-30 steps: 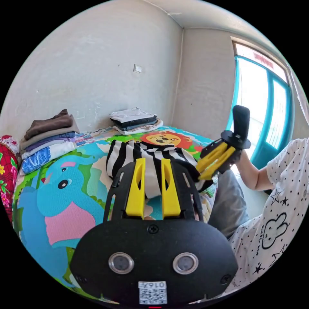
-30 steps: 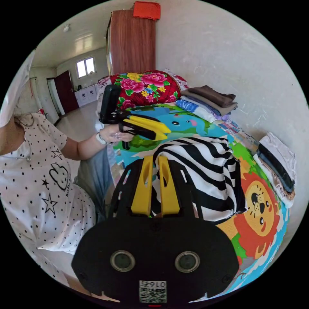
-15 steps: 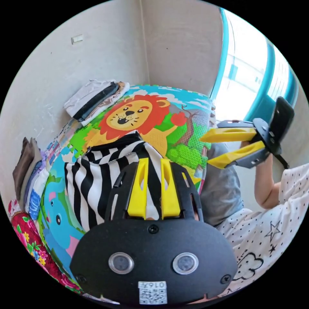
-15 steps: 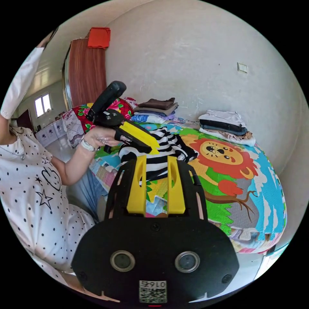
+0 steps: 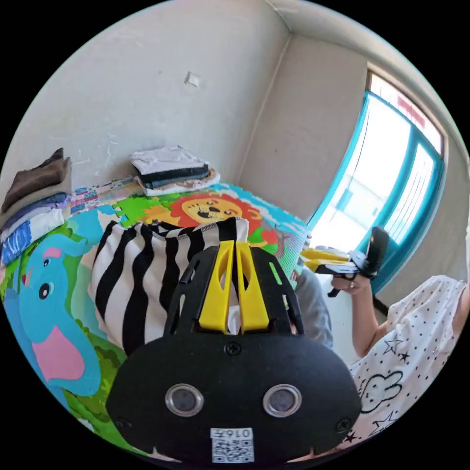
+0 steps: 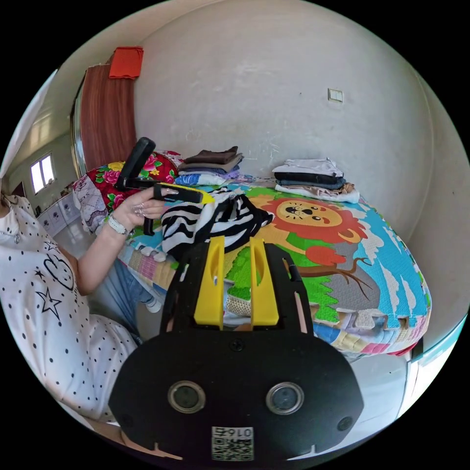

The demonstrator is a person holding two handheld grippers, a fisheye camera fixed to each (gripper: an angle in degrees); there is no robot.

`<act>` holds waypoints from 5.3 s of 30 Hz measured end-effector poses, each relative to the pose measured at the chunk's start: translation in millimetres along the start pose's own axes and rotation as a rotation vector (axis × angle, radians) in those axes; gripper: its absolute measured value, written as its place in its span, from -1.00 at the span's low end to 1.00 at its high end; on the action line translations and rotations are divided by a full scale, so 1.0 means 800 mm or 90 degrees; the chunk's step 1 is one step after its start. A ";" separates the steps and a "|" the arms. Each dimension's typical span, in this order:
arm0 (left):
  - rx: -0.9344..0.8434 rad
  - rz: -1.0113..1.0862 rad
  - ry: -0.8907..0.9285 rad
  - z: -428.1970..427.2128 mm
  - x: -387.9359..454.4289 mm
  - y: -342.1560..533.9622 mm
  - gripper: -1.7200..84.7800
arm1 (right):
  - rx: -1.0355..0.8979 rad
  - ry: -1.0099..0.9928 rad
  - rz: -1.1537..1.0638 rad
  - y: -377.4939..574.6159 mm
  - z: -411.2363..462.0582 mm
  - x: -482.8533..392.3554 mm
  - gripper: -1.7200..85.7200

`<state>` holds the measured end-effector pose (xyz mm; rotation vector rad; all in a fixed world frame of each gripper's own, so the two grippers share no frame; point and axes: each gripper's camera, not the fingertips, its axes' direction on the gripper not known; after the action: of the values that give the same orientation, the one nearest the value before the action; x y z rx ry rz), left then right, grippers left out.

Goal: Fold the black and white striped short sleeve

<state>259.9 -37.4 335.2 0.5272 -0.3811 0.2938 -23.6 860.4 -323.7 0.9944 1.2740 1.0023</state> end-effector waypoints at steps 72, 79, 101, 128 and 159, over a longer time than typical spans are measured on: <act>0.322 0.062 -0.732 -0.524 0.185 -0.198 -0.98 | 0.302 0.350 -0.083 -0.286 -0.381 0.020 -0.94; 0.169 0.097 -0.726 -0.459 0.134 -0.266 -0.98 | 0.222 0.376 -0.164 -0.394 -0.390 0.034 -0.93; -0.378 -0.148 -0.407 -0.194 -0.225 -0.038 -0.76 | -0.351 0.086 -0.231 -0.325 -0.077 0.177 -0.77; -0.258 -0.241 -0.317 -0.280 -0.335 0.039 -0.67 | -0.184 0.259 0.012 -0.474 -0.057 0.263 -0.70; -0.127 -0.219 -0.301 -0.415 -0.119 0.272 -0.94 | -0.149 -0.008 -0.468 -0.887 0.266 -0.183 -0.76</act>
<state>186.7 304.1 124.0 0.4531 -0.7575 -0.2075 208.2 522.6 -958.4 0.2960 1.3256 0.5442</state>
